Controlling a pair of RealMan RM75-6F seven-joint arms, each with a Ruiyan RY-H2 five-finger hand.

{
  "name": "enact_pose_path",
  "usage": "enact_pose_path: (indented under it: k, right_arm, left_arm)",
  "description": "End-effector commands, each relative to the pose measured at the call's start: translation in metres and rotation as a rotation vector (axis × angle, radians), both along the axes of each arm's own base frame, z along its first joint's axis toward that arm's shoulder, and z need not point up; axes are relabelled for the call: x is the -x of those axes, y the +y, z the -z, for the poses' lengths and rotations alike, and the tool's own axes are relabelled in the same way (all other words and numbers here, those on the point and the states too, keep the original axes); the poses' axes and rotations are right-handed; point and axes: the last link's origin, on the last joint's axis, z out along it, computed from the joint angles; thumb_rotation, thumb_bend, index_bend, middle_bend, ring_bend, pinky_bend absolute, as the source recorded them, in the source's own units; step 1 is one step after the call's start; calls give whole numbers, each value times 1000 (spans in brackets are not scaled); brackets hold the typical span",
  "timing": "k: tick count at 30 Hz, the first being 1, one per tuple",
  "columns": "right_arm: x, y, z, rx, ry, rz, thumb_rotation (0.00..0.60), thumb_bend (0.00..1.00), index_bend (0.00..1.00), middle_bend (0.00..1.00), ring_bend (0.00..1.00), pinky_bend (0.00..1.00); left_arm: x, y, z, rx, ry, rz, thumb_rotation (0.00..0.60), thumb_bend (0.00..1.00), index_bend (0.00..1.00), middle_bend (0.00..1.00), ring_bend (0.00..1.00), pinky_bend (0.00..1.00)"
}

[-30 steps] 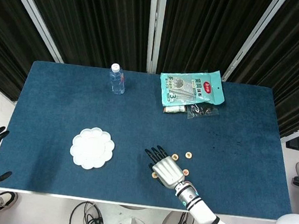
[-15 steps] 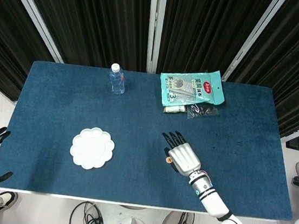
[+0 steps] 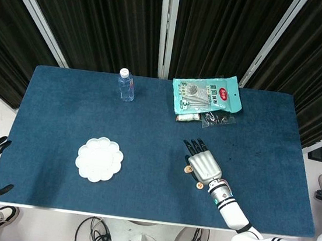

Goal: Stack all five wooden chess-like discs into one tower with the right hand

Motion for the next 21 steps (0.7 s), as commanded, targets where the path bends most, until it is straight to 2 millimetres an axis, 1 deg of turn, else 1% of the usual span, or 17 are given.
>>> enact_pose_path:
  k: [1, 21]
  right_arm:
    - [0, -1, 1, 1, 3, 0, 600, 251, 542, 41, 0, 0]
    - [-1, -3, 7, -3, 8, 15, 600, 251, 534, 42, 0, 0]
  left_arm:
    - [0, 0, 0, -1, 0, 0, 600, 0, 63, 4, 0, 0]
    - [1, 0, -1, -3, -3, -2, 600, 0, 64, 4, 0, 0]
